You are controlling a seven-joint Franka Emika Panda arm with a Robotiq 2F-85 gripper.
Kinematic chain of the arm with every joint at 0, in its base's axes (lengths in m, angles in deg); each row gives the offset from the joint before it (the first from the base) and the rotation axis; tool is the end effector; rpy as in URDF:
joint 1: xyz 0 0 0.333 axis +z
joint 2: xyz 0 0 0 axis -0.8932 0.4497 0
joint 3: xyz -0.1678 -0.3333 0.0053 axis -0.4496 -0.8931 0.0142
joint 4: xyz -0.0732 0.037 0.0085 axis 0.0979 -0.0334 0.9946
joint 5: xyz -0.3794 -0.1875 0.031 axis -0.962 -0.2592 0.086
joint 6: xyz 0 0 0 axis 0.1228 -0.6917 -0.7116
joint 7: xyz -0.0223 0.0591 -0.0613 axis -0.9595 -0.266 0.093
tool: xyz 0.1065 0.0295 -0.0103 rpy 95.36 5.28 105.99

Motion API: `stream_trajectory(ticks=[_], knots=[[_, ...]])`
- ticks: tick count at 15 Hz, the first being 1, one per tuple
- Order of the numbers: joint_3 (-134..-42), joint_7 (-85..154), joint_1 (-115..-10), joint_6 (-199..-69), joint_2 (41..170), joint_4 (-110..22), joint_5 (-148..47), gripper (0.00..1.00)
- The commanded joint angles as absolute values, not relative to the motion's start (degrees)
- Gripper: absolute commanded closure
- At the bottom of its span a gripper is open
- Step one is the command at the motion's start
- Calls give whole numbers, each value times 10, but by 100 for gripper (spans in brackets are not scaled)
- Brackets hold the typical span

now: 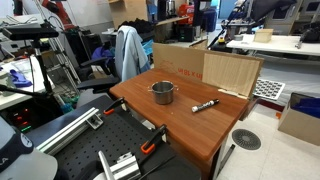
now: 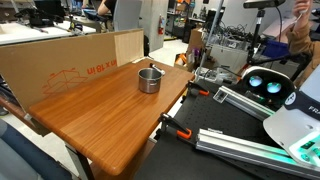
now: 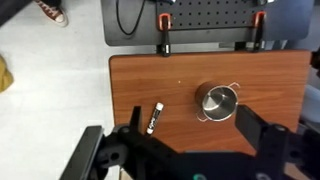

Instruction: Put the marker in the pot

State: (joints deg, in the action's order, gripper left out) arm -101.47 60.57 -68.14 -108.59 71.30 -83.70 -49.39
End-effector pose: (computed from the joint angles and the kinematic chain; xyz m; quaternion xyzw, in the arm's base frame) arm 0.4200 -0.1830 0.4935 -0.9982 -0.0084 0.0342 0.0483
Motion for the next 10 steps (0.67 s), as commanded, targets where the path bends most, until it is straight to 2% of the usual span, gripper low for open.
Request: stream_trajectory(ticks=[1,4,10], knots=[[-1002,609,-695,-1085,714,-836,-490,0],[-1002,609,-695,-1085,714,-836,-490,0],[-997,612,-688,-1098,810,-813,-441,0]])
